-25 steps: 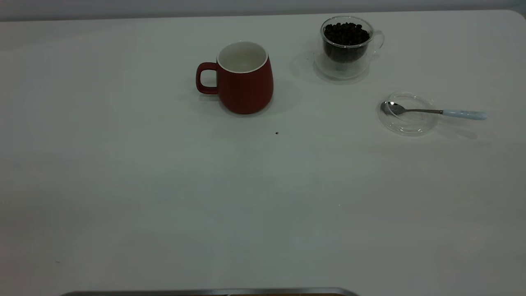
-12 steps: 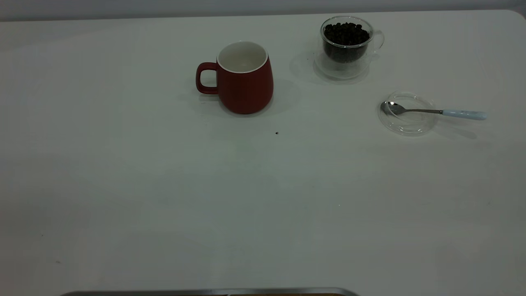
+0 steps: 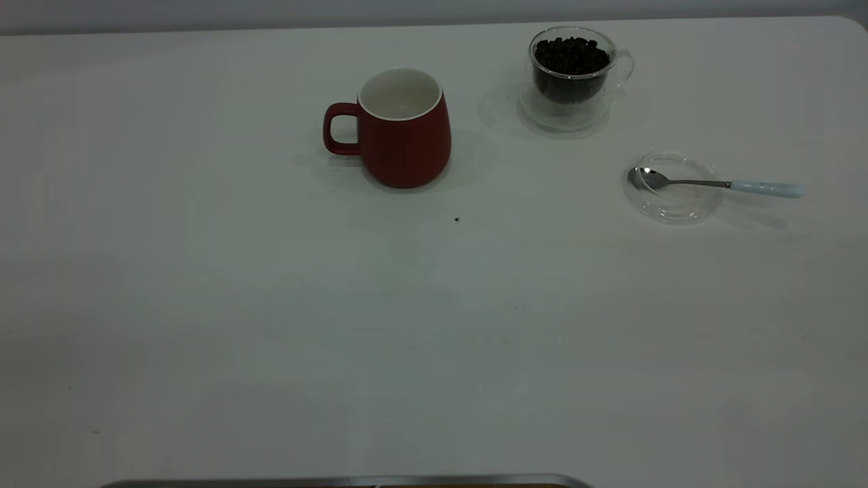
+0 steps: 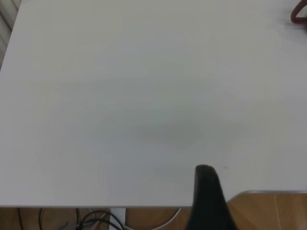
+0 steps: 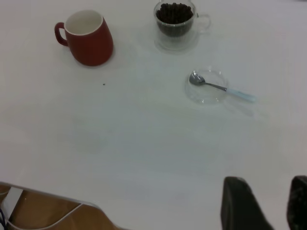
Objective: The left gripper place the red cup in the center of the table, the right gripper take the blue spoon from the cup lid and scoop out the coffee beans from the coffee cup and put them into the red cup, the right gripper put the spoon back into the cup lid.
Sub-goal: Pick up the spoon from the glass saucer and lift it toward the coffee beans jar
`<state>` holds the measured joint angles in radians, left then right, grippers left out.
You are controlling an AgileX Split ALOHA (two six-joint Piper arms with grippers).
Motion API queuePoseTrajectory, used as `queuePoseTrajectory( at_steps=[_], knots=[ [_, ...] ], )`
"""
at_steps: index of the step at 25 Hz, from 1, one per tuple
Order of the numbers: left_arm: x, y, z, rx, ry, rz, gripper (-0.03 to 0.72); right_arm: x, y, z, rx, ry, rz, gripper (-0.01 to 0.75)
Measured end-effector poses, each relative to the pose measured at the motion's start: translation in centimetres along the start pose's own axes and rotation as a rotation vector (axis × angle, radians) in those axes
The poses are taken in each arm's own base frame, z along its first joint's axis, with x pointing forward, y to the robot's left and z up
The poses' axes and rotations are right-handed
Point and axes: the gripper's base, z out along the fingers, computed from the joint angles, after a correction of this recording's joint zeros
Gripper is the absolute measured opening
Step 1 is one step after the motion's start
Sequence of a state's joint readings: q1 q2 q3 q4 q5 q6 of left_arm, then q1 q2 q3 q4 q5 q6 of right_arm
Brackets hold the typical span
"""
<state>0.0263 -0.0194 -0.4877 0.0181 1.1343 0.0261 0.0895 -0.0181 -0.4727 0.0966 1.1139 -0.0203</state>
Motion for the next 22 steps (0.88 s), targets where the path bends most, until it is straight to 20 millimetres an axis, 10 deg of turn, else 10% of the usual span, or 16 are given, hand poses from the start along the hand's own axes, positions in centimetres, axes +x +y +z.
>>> queuePoseTrajectory(
  at_steps=[9,22],
  knots=[
    [0.0,0.0,0.0,0.0,0.001,0.0,0.577,-4.1,0.1,3.7,-0.034,0.005,0.255,0.611],
    [0.0,0.0,0.0,0.0,0.001,0.001,0.577,-6.7,-0.1,17.7,-0.077,0.266,0.492,0.576]
  ],
)
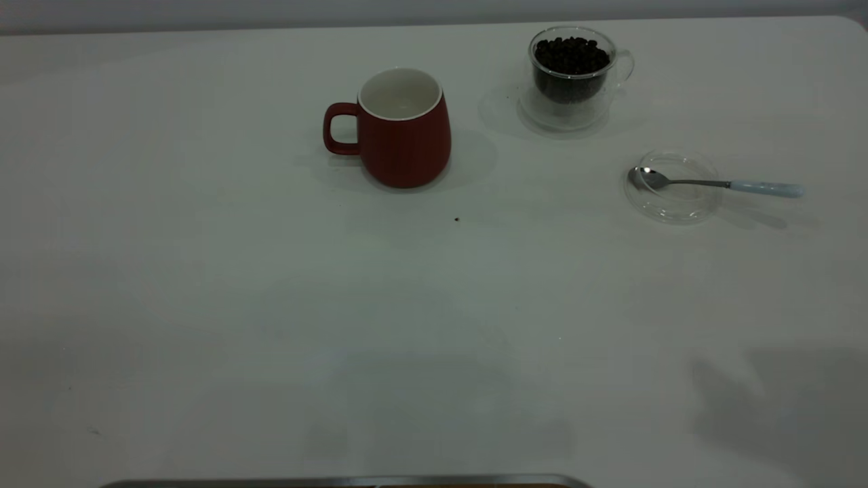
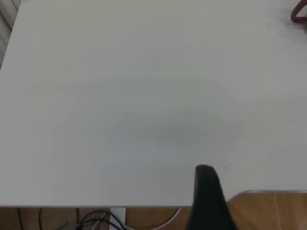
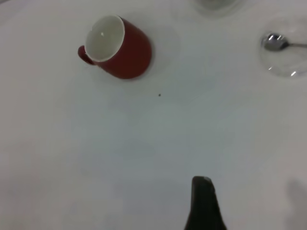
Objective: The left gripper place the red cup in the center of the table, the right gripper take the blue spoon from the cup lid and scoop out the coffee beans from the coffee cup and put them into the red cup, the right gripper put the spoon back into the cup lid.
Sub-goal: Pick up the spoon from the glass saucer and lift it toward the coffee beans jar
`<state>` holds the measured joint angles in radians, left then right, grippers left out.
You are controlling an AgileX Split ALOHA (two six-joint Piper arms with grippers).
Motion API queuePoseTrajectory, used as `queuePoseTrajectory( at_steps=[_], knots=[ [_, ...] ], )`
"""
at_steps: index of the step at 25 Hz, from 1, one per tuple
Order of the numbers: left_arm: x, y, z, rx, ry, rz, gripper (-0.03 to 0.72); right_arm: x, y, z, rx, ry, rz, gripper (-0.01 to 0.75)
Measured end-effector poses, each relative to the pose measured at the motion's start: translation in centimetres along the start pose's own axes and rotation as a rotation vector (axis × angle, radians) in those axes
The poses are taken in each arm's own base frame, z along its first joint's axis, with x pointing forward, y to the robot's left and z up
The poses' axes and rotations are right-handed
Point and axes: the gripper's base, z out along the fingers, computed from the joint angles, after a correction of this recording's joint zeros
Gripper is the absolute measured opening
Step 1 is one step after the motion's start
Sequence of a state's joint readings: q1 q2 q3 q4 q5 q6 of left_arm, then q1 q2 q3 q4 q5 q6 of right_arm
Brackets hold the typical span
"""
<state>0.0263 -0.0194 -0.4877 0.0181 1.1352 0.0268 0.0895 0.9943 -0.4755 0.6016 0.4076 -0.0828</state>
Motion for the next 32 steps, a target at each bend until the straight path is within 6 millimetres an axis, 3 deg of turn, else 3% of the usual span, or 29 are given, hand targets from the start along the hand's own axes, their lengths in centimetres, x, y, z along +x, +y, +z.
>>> queuePoseTrajectory(
  at_steps=[7,16,32],
  knots=[
    [0.0,0.0,0.0,0.0,0.0,0.0,0.577,-0.8,-1.6,5.3,0.001,0.1,0.108,0.576],
    [0.0,0.0,0.0,0.0,0.0,0.0,0.577,-2.2,-8.3,9.0,-0.059,0.153,0.312,0.576],
    [0.0,0.0,0.0,0.0,0.0,-0.001,0.577,2.4,-17.6,16.8,-0.165,0.247,0.54,0.576]
  ],
)
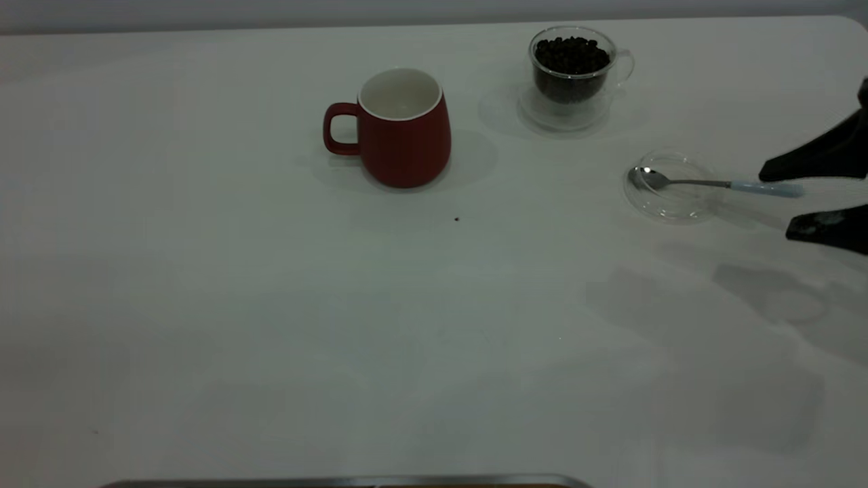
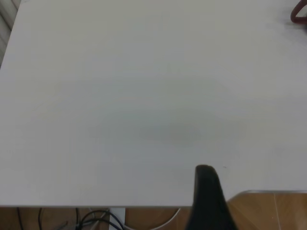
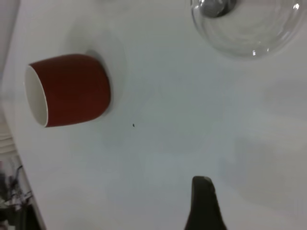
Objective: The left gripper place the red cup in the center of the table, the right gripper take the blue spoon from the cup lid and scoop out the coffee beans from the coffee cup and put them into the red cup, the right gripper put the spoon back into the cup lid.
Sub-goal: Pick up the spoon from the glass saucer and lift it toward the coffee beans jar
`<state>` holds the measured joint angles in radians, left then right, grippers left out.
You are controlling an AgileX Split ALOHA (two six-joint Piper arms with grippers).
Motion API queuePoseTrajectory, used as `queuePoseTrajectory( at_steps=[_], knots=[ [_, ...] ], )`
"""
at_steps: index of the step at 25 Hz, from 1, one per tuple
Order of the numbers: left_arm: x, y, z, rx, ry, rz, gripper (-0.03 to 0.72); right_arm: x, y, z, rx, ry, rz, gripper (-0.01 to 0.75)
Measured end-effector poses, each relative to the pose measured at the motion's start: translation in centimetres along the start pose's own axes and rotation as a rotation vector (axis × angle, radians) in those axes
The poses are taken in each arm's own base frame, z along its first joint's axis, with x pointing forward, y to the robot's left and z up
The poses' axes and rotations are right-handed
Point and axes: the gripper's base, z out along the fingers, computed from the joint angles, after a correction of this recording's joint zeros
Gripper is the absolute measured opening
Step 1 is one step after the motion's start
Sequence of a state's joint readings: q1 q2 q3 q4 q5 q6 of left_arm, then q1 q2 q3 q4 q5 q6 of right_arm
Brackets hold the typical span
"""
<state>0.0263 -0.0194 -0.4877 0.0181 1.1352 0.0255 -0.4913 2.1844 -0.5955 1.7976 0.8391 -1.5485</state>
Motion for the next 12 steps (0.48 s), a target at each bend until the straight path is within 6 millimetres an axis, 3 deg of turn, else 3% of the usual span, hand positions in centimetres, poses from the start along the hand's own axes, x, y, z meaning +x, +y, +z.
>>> queuePoseTrajectory(
  at_steps=[7,12],
  knots=[
    [0.0,0.0,0.0,0.0,0.0,0.0,0.577,-1.6,-2.8,1.8,-0.061,0.0,-0.001,0.576],
    [0.0,0.0,0.0,0.0,0.0,0.0,0.577,-3.0,-3.4,2.8,-0.074,-0.014,-0.02,0.576]
  ],
)
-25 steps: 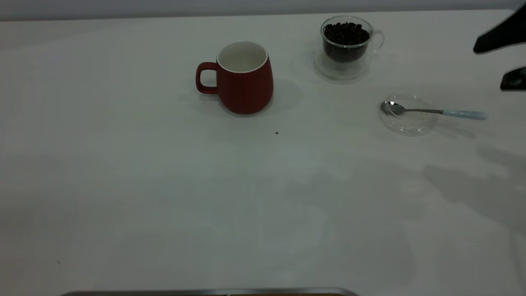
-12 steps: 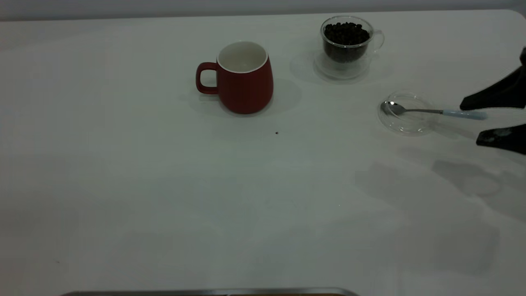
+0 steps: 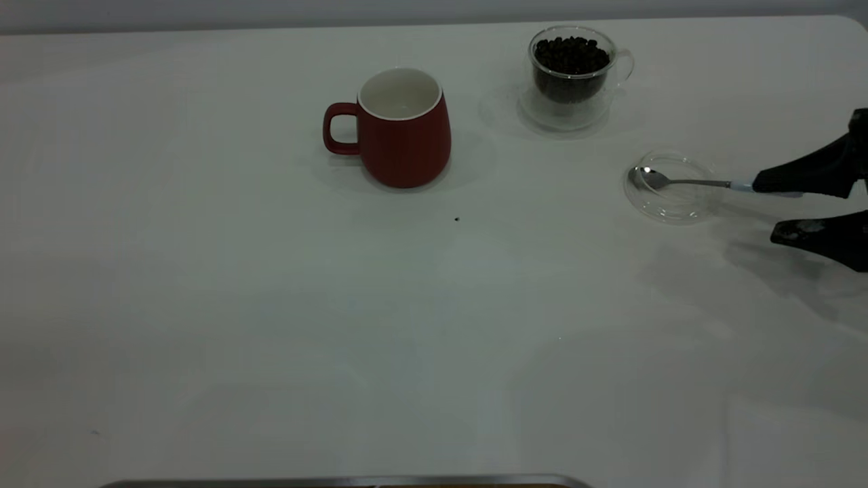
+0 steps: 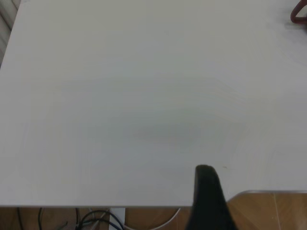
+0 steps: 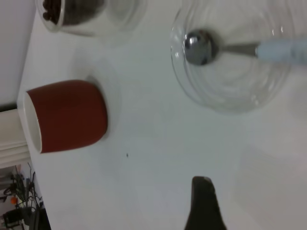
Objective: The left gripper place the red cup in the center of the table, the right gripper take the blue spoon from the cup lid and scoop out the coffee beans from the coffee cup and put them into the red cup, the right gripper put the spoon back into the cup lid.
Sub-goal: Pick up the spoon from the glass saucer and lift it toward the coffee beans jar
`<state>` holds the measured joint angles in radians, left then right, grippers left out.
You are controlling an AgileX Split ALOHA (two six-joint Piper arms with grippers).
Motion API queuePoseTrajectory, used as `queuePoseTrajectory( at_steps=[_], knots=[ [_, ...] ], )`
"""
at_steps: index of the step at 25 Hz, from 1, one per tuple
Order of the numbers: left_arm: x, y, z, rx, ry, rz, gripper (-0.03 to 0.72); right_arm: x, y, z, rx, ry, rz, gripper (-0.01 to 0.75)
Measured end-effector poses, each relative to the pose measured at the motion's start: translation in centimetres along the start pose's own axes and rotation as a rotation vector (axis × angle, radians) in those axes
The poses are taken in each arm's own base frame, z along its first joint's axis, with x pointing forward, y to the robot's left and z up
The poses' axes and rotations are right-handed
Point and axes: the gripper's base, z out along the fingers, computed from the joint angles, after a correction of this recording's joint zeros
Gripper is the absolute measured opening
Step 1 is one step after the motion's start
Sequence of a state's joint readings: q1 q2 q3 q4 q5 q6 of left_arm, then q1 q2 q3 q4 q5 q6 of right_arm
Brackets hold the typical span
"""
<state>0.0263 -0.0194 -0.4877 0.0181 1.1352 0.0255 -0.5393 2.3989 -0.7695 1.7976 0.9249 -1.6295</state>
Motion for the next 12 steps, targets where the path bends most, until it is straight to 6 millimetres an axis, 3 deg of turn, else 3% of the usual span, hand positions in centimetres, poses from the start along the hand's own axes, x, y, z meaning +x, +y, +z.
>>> queuePoseTrajectory(
  at_steps=[7,12],
  knots=[
    [0.0,0.0,0.0,0.0,0.0,0.001,0.577,-2.2,-0.1,0.5,0.009,-0.036,-0.032,0.576],
    [0.0,0.0,0.0,0.001,0.0,0.001,0.577,-2.6,-0.9,1.1,0.017,-0.029,-0.02,0.576]
  ],
)
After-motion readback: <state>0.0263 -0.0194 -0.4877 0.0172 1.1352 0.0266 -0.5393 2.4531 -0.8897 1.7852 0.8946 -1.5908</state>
